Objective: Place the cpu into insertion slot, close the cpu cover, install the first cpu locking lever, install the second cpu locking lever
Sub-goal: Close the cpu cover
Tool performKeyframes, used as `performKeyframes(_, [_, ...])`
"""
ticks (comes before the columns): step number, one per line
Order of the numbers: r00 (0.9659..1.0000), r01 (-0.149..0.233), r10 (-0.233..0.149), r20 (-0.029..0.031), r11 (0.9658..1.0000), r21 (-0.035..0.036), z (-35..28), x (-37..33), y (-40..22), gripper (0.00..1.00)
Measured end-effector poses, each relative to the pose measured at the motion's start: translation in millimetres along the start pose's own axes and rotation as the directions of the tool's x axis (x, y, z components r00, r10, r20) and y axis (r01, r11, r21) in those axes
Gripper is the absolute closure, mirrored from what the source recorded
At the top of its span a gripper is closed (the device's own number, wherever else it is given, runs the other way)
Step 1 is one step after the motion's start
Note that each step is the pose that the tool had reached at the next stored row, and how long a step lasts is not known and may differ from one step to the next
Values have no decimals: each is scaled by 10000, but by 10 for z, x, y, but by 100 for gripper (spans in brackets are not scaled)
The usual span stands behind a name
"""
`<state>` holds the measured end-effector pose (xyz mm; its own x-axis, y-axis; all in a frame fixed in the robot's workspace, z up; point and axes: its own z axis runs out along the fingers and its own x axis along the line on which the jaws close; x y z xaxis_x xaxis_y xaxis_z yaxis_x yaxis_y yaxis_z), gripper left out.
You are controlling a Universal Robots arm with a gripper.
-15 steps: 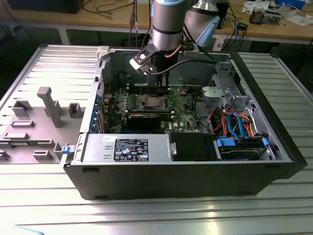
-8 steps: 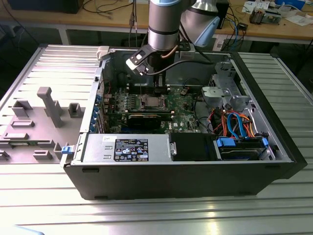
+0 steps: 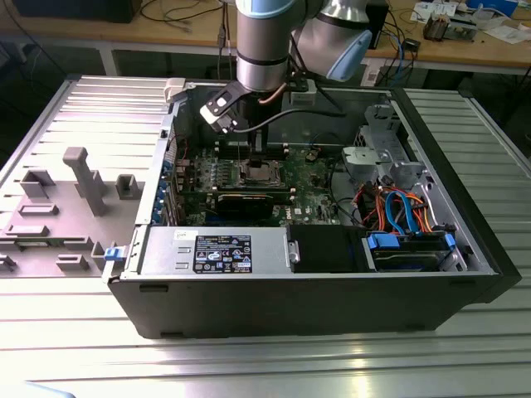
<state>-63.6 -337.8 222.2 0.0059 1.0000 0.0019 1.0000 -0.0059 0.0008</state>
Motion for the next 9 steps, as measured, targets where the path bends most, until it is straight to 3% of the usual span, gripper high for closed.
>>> performKeyframes(4, [10000,1,-1,1,10000,49,43,-1,-60,89])
performKeyframes(9, [10000,7,-7,1,10000,75,102,-1,-83,89])
